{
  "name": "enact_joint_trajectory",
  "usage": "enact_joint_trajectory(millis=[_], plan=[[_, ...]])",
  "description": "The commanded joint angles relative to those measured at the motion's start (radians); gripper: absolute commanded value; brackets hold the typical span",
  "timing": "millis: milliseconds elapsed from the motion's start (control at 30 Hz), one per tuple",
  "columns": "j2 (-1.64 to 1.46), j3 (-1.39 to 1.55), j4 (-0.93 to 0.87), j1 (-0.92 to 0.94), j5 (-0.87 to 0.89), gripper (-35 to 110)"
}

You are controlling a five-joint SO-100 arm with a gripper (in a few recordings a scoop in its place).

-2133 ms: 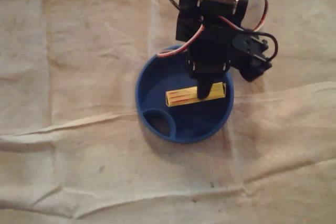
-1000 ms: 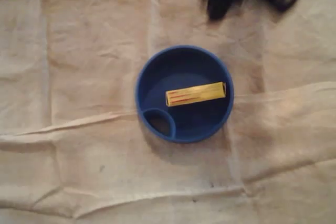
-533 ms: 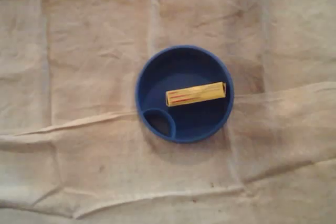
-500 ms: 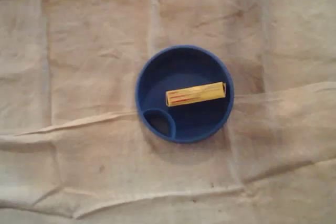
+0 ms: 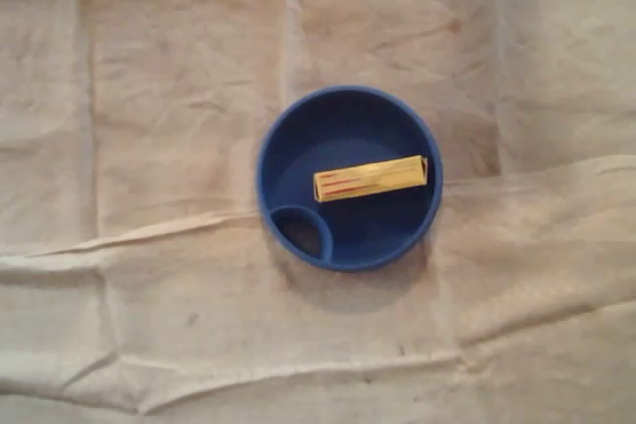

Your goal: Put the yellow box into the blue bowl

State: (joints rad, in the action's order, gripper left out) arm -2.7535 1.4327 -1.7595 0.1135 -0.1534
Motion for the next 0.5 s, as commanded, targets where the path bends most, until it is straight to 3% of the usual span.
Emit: enact_joint_trajectory(millis=[0, 467], plan=[[-0.114, 0.107, 0.005, -0.072, -0.002, 0], [-0.436, 0.400, 0.005, -0.144, -0.002, 0]])
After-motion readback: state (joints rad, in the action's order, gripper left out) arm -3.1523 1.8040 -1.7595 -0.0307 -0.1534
